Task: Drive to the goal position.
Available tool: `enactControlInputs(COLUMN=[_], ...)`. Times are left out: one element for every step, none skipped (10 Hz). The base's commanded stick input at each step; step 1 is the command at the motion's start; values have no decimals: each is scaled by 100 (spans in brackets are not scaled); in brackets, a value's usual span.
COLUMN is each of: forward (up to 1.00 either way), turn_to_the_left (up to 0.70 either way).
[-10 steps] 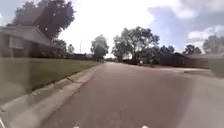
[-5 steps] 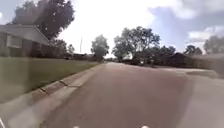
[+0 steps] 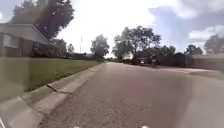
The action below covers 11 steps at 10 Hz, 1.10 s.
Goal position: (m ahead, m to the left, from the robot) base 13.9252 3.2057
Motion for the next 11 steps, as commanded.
enactControlInputs(forward=[100,100,100,100,100,100,100,100,100,100,100], turn_to_the_left=[0,0,0,0,0,0,0,0,0,0,0])
